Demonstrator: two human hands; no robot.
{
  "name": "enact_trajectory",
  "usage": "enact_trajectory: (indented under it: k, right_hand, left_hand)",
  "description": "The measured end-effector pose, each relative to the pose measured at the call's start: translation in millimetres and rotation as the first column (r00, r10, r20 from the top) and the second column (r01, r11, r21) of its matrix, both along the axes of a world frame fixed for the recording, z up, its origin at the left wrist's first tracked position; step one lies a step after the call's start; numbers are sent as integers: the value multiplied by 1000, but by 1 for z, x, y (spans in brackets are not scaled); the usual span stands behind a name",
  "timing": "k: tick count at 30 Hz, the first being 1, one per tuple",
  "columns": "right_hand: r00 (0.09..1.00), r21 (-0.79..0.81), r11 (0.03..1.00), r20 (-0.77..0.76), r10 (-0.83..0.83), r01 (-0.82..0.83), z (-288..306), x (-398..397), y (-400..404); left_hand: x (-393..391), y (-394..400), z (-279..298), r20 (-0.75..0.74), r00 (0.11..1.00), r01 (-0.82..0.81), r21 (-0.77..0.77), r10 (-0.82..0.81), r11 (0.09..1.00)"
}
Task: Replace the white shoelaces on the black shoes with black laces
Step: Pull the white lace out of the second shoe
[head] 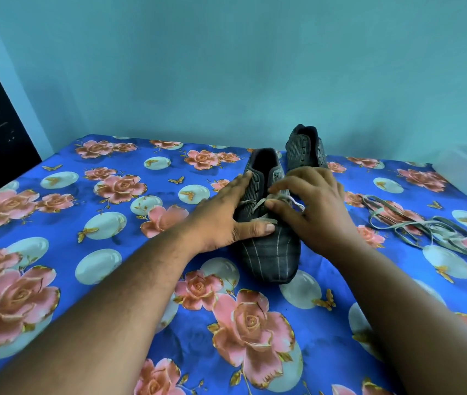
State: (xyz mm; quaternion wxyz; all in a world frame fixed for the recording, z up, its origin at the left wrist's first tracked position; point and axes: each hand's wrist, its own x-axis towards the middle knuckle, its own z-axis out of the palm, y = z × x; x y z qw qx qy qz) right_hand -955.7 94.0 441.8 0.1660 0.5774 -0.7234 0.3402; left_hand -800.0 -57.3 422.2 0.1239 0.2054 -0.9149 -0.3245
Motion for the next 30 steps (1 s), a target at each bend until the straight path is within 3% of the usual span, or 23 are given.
enact_trajectory:
  k: [3, 8, 11, 14, 17, 20, 22, 27, 30]
  right_hand:
    - [1000, -15, 1000, -14, 19, -19, -5, -4, -3]
    - [982, -108, 993, 178, 64, -45, -3, -11, -3]
    - [932, -192, 977, 361, -17, 92, 0, -21, 0]
    - [874, -153, 960, 465, -141, 236, -3, -31, 2]
    - [931, -109, 958, 287, -224, 264, -5, -25, 3]
    - [996, -107, 991, 44, -81, 86, 0, -11, 2]
    - [1000, -58, 998, -26, -8, 7, -1, -6, -1]
    - [999, -70, 997, -33, 37, -40, -6, -7, -5]
    - [992, -74, 993, 85, 99, -93, -4, -7, -4]
  left_hand:
    - [0, 0, 0, 2, 1000, -3, 1, 3, 1000]
    - [-1, -2, -2, -16, 1000, 9, 33, -9, 999]
    - [0, 0, 0, -23, 1000, 18, 40, -17, 999]
    - [2, 3, 3, 10, 1000, 4, 16, -4, 1000]
    - [3, 4, 4, 18, 1000, 8, 6, -8, 1000]
    - [3, 3, 4, 36, 999, 3, -21, -2, 1000]
    - [3, 3, 3, 49, 999, 2, -34, 0, 999]
    - [1, 3, 1, 49, 999, 2, -9, -2, 1000]
    - [1, 3, 1, 37, 999, 8, 26, -9, 1000]
